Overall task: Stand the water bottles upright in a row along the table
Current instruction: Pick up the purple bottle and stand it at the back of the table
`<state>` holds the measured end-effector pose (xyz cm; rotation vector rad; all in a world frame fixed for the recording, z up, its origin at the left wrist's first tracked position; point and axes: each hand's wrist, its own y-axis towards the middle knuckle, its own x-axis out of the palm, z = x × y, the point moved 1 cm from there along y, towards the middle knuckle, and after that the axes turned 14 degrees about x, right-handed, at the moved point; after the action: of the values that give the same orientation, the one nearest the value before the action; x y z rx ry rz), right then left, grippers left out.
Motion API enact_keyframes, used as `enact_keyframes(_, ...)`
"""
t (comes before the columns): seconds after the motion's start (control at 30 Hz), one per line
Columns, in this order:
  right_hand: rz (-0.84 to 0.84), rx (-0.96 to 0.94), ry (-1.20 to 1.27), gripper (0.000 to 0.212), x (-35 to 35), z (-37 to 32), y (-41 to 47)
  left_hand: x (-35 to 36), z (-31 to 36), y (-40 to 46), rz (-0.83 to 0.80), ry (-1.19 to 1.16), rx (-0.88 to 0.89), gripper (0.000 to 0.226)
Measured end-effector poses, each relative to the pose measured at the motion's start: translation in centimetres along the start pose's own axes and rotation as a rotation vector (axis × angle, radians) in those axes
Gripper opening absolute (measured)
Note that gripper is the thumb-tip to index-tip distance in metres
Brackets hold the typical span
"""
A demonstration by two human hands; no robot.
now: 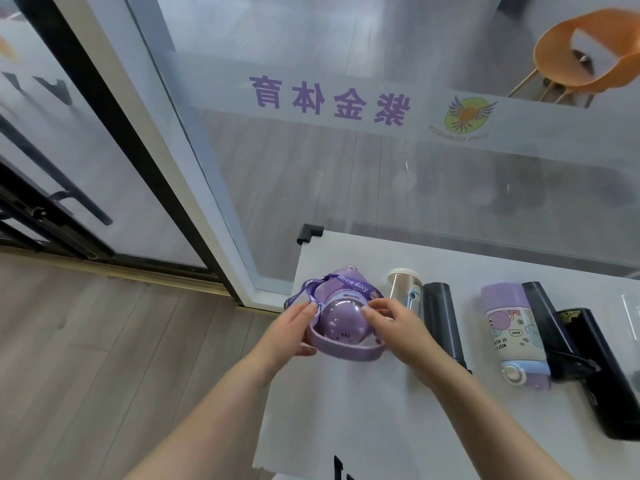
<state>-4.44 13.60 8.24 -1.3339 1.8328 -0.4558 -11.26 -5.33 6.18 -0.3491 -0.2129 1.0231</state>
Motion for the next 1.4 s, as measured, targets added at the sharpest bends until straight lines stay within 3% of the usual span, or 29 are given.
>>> enact_keyframes(0.2, -0.114, 0.237, 0.525, 0.017, -0.9, -1.6, 1.9, -0.8, 1.2, 1.8, 0.007, 0.024, -0.040, 0.028)
enact_keyframes(0.33, -0.120, 0.136, 0.571, 0.021, -0.6, -0.8, 2.5, -0.8, 1.1, 2.6, 0.041, 0.070, 0.016, 0.037)
enact_keyframes(0.43, -0.087, -0.060, 0.364, 0.040, 0.3, 0.6, 1.9, -0.5, 0.3, 2.4, 0.014, 0.065, 0.087, 0.040)
enact_keyframes(0.6, 0.116, -0.169, 0.092, 0.104, 3.5, 2.2, 1.9, 0.1, -2.1, 1.9, 0.014, 0.111, 0.198, 0.060)
enact_keyframes(0.7, 0.213, -0.191, 0.147, 0.092, 4.4, 1.5, 2.8, 0.0, -3.6, 2.2, 0.029, 0.119, 0.223, 0.077)
enact_keyframes(0.8, 0.259, -0.223, 0.182, 0.076, 4.7, 0.4, 3.9, -0.7, -4.8, 3.0, 0.082, 0.190, 0.229, 0.077)
enact_keyframes(0.9, 0.230, -0.248, 0.222, 0.071, 4.2, -0.9, 5.5, -1.9, -6.3, 4.1, 0.103, 0.411, 0.213, 0.074)
enact_keyframes(1.1, 0.220, -0.275, 0.180, 0.072, 2.9, -4.0, 9.5, -3.0, -8.9, 5.6, -0.149, 0.939, 0.119, 0.080)
enact_keyframes(1.23, 0.219, -0.275, 0.156, 0.087, 2.2, -6.0, 12.2, -2.6, -9.7, 5.8, -0.183, 1.067, 0.105, 0.094)
enact_keyframes(1.4, 0.225, -0.292, 0.156, 0.089, 1.2, -8.0, 14.5, -2.6, -10.7, 5.5, -0.178, 1.117, 0.116, 0.103)
